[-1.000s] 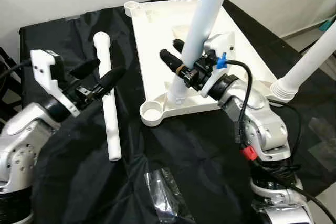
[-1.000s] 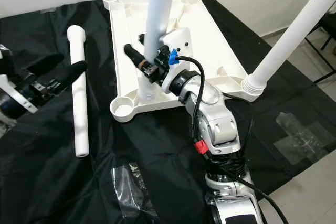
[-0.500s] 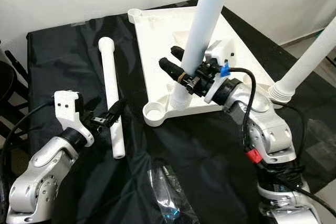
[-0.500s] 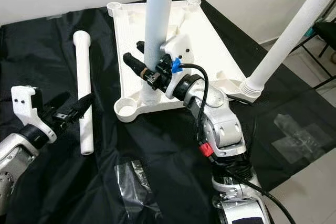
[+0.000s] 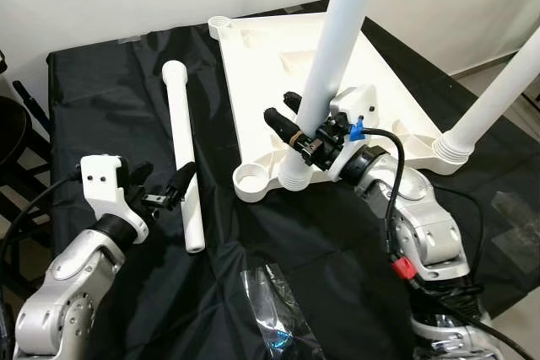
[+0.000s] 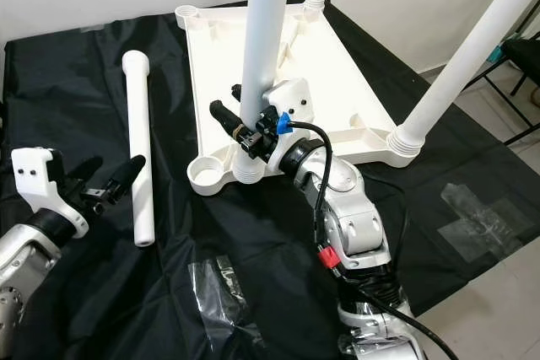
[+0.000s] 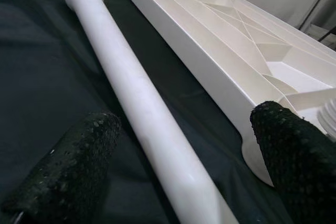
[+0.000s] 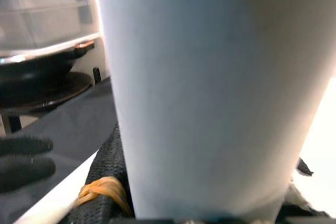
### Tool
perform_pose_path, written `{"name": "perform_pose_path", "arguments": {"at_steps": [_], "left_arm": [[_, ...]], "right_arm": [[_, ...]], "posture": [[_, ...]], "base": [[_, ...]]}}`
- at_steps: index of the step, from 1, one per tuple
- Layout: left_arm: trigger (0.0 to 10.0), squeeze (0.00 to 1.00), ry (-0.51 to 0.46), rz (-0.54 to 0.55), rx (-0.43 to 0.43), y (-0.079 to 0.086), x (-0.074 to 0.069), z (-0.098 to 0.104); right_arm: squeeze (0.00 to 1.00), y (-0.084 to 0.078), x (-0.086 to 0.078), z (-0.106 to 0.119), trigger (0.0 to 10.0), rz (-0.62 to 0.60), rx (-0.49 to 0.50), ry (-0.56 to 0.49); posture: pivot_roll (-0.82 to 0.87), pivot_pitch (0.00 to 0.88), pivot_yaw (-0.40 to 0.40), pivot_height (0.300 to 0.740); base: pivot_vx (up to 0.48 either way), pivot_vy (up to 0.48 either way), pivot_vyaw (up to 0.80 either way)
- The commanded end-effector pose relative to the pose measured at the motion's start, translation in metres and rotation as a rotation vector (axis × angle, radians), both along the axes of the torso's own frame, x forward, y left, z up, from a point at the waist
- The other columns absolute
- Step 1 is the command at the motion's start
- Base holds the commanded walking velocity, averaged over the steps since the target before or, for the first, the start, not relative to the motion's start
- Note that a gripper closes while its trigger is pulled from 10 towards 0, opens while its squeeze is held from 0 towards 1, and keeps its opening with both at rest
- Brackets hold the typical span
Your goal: Building children table
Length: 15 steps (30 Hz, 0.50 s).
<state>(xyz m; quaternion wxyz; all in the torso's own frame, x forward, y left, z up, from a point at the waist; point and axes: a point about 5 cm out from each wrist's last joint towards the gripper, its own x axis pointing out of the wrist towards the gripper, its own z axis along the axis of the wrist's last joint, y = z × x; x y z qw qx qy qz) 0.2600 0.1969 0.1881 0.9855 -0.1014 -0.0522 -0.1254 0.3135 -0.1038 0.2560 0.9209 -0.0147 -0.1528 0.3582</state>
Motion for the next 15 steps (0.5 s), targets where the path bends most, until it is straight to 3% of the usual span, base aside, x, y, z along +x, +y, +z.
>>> {"name": "perform_pose_path", "arguments": {"at_steps": [1,6,15], "left_arm": [[10.0,0.00,0.023,0.007,0.005,-0.002,-0.004,-0.005],[10.0,0.00,0.037,0.000,-0.002,-0.007,-0.006,-0.008],[10.0,0.00,0.039,-0.012,0.004,-0.009,-0.009,-0.005]], "right_arm": [[0.00,-0.004,-0.002,0.005,10.0,0.004,0.047,-0.033],[0.00,-0.004,-0.004,0.014,10.0,0.030,0.078,-0.074],[0.00,-0.016,0.000,0.006,10.0,-0.060,0.050,-0.058]], "posture": [[0.03,0.232,-0.010,0.740],[0.03,0.239,-0.008,0.740],[0.03,0.270,0.004,0.740]], "base": [[0.000,0.000,0.00],[0.000,0.000,0.00],[0.000,0.000,0.00]]}}
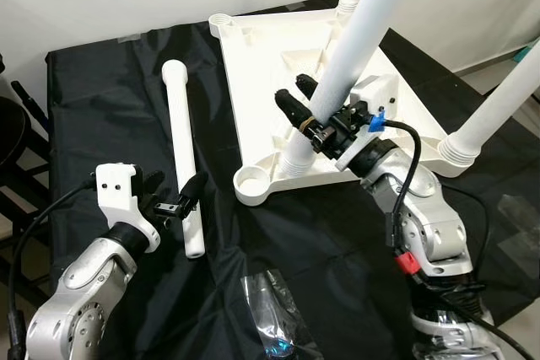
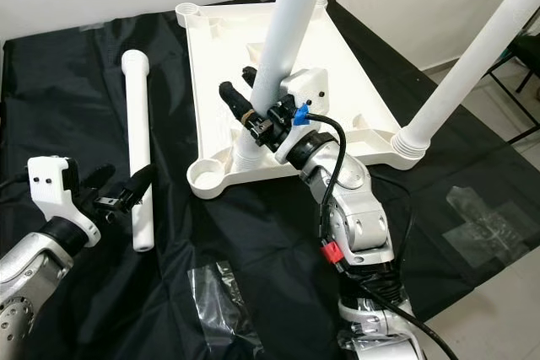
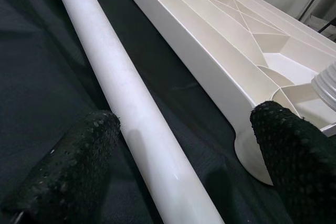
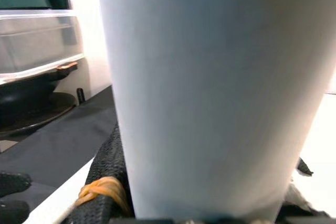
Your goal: Building children table
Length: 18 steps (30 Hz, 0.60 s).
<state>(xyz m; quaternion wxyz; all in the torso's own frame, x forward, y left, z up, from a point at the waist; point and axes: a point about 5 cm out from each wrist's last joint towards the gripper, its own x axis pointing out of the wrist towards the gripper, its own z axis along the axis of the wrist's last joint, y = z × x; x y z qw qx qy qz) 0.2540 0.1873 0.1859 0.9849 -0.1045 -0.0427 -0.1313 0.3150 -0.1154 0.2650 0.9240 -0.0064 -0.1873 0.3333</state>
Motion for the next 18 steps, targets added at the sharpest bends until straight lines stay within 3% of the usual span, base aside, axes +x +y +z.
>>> {"name": "perform_pose_path", "arguments": {"at_steps": [1,10,18], "left_arm": [[10.0,0.00,0.020,0.002,0.007,0.000,-0.004,-0.002],[10.0,0.00,0.007,-0.005,0.010,-0.001,-0.006,0.004],[10.0,0.00,0.006,-0.011,0.013,-0.002,-0.006,0.005]], "right_arm": [[0.00,-0.004,-0.003,-0.004,10.0,-0.012,0.001,0.008],[0.00,0.009,-0.023,-0.020,10.0,0.146,-0.043,0.063],[0.00,-0.002,-0.018,-0.007,10.0,0.101,0.001,-0.003]], "posture": [[0.03,0.270,0.004,0.740],[0.03,0.287,0.013,0.740],[0.03,0.287,0.015,0.740]], "base": [[0.000,0.000,0.00],[0.000,0.000,0.00],[0.000,0.000,0.00]]}}
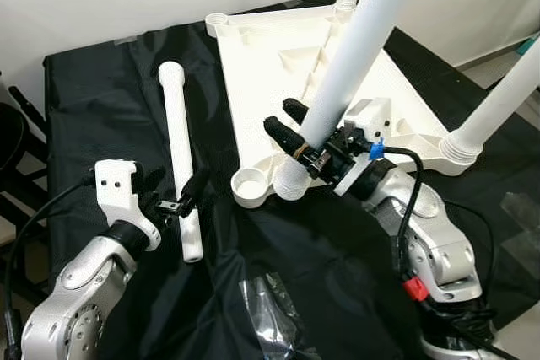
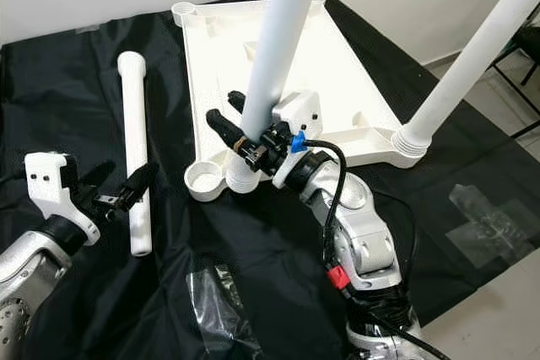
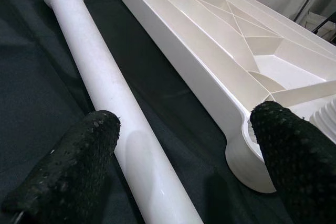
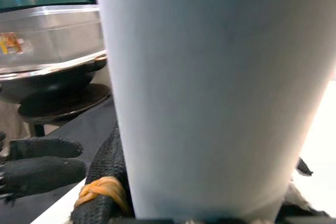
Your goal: Building children table
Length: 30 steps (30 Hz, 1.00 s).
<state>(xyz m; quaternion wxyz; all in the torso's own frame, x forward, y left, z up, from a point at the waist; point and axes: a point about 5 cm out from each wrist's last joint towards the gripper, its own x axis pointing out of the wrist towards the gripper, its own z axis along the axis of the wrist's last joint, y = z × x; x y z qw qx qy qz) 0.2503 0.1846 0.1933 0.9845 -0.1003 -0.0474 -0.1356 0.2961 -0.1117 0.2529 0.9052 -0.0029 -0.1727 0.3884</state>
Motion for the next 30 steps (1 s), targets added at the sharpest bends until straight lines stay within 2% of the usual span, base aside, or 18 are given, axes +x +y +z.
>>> {"name": "perform_pose_path", "arguments": {"at_steps": [1,2,5,23,26,28,29,30], "left_arm": [[10.0,0.00,0.017,-0.004,0.006,0.001,-0.002,-0.002],[10.0,0.00,0.020,-0.008,0.005,0.000,-0.003,-0.002],[10.0,0.00,0.024,-0.013,0.006,-0.001,-0.003,-0.003],[10.0,0.00,0.019,-0.032,0.002,-0.004,-0.008,0.002],[10.0,0.00,0.015,-0.030,0.007,-0.003,-0.010,0.006],[10.0,0.00,0.015,-0.030,0.007,-0.003,-0.010,0.006],[10.0,0.00,0.013,-0.031,0.007,-0.003,-0.009,0.007],[10.0,0.00,0.013,-0.031,0.007,-0.003,-0.009,0.007]], "right_arm": [[0.00,-0.005,0.001,0.005,10.0,-0.014,0.027,-0.024],[0.00,-0.013,0.005,0.017,10.0,-0.049,0.066,-0.067],[0.00,-0.018,0.008,0.025,10.0,-0.074,0.082,-0.098],[0.00,-0.018,0.019,0.010,10.0,-0.039,0.090,-0.069],[0.00,-0.010,0.016,0.002,10.0,0.043,0.053,-0.034],[0.00,-0.010,0.016,0.002,10.0,0.043,0.053,-0.034],[0.00,-0.002,0.005,-0.009,10.0,0.153,-0.021,0.021],[0.00,-0.002,0.005,-0.009,10.0,0.153,-0.021,0.021]], "posture": [[0.03,0.287,0.015,0.740],[0.03,0.286,0.015,0.740],[0.03,0.285,0.016,0.740],[0.05,0.305,0.028,0.740],[0.06,0.316,0.030,0.740],[0.06,0.316,0.030,0.740],[0.05,0.318,0.031,0.740],[0.05,0.318,0.031,0.740]], "base": [[0.000,0.000,0.00],[0.000,0.000,0.00],[0.000,0.000,0.00],[0.000,0.000,0.00],[0.000,0.000,0.00],[0.000,0.000,0.00],[0.000,0.000,0.00],[0.000,0.000,0.00]]}}
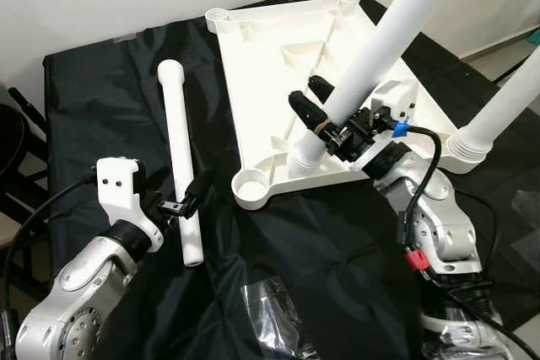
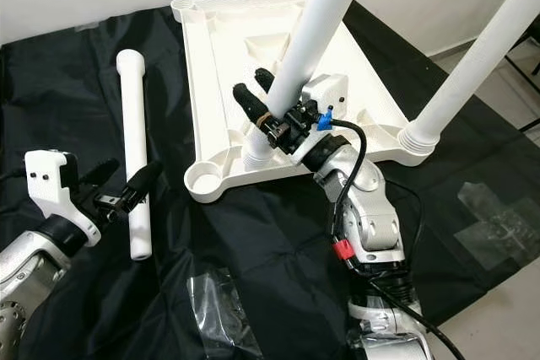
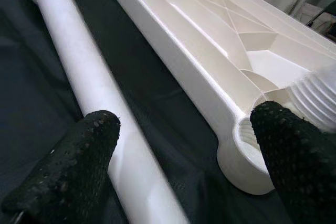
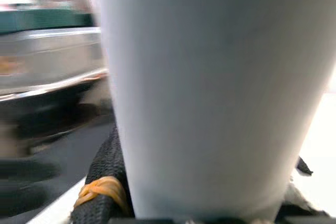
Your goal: Building children table
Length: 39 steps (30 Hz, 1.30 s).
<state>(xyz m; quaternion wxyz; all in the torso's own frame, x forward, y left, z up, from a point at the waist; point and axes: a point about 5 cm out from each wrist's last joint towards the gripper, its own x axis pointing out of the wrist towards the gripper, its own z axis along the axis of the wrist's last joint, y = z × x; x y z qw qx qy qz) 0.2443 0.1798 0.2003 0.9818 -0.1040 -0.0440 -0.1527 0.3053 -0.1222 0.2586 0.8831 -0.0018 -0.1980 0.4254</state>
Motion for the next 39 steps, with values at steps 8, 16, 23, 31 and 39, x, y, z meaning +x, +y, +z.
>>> {"name": "perform_pose_path", "arguments": {"at_steps": [8,16,23,31,39], "left_arm": [[10.0,0.00,0.005,0.000,0.010,0.001,-0.002,0.001],[10.0,0.00,0.002,0.002,0.008,0.002,0.000,0.002],[10.0,0.00,0.000,0.003,0.005,0.001,0.001,0.002],[10.0,0.00,0.008,-0.004,0.003,0.001,-0.003,0.003],[10.0,0.00,0.028,-0.005,0.013,0.002,-0.012,0.002]], "right_arm": [[0.00,0.002,-0.031,-0.024,10.0,0.297,-0.223,0.132],[0.00,-0.024,-0.048,-0.017,10.0,0.452,-0.379,0.173],[0.00,-0.028,-0.031,0.014,10.0,0.328,-0.234,0.056],[0.00,-0.023,0.017,0.052,10.0,-0.077,0.024,-0.150],[0.00,-0.024,0.038,0.050,10.0,-0.167,0.049,-0.142]], "posture": [[0.04,0.317,0.028,0.740],[0.03,0.307,0.019,0.740],[0.03,0.303,0.021,0.740],[0.05,0.334,0.032,0.740],[0.08,0.370,0.042,0.740]], "base": [[0.000,0.000,0.00],[0.000,0.000,0.00],[0.000,0.000,0.00],[0.000,0.000,0.00],[0.000,0.000,0.00]]}}
